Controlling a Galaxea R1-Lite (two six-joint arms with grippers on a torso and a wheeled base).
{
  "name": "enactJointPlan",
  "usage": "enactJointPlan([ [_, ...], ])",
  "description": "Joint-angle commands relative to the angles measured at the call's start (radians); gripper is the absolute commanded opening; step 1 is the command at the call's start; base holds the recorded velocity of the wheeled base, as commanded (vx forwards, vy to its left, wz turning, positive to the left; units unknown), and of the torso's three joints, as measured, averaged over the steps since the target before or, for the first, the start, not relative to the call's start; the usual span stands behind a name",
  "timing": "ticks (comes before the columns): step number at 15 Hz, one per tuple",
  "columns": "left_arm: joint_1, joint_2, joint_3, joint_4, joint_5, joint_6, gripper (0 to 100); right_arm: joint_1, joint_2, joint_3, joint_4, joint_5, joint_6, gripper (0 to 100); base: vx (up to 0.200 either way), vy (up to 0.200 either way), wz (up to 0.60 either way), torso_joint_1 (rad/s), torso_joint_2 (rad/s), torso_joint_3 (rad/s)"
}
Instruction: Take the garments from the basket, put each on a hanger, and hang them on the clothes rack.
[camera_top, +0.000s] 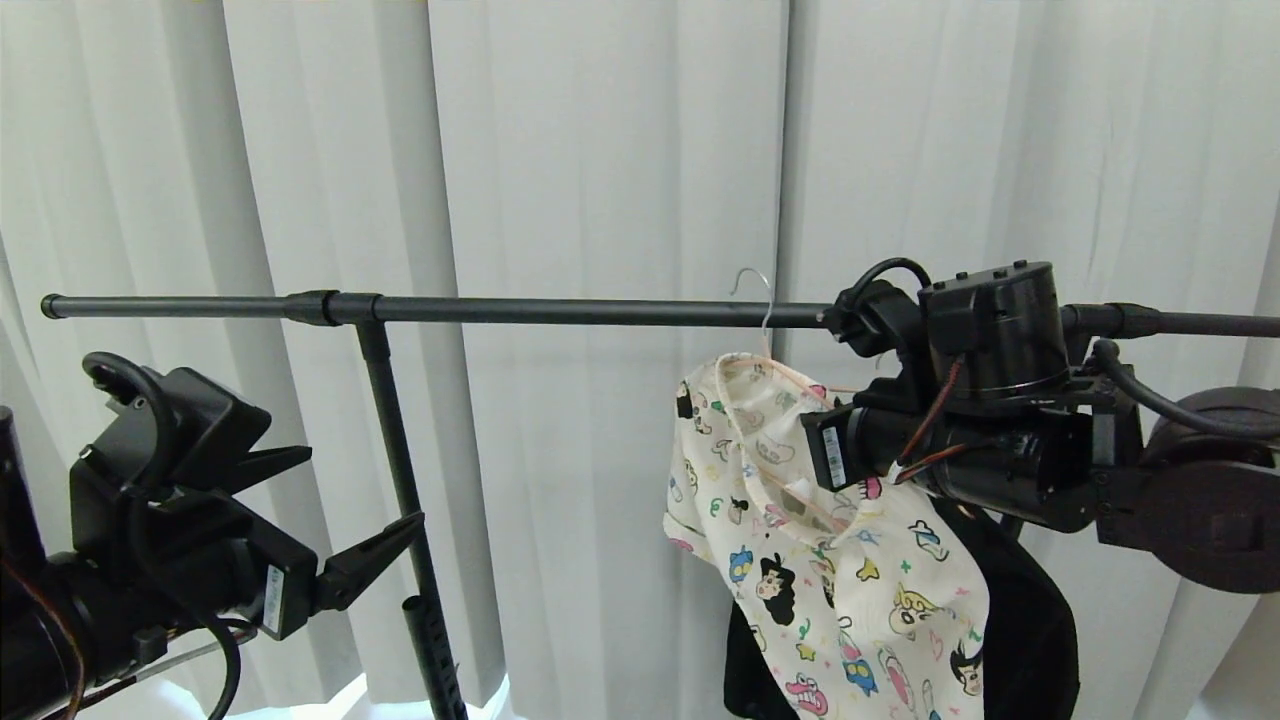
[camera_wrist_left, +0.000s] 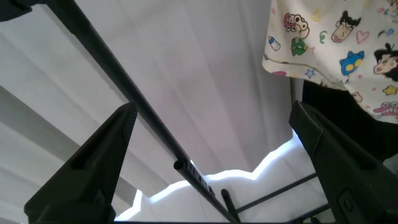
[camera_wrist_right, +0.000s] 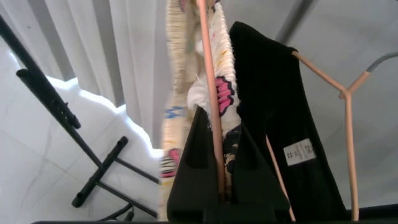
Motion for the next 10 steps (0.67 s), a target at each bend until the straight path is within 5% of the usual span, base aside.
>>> enactJointPlan([
  [1,-0.004,0.000,-0.001,0.000,0.000,0.001,100,-0.008,0.047,-0.034,0.000,0.000,0.000,0,0.000,0.000,0.00,0.000,0.00,0.000],
  [10,-0.003,-0.011,0.001,0.000,0.000,0.001,100,-0.028,0.123,-0.075,0.002,-0.001,0.000,0,0.000,0.000,0.00,0.000,0.00,0.000],
])
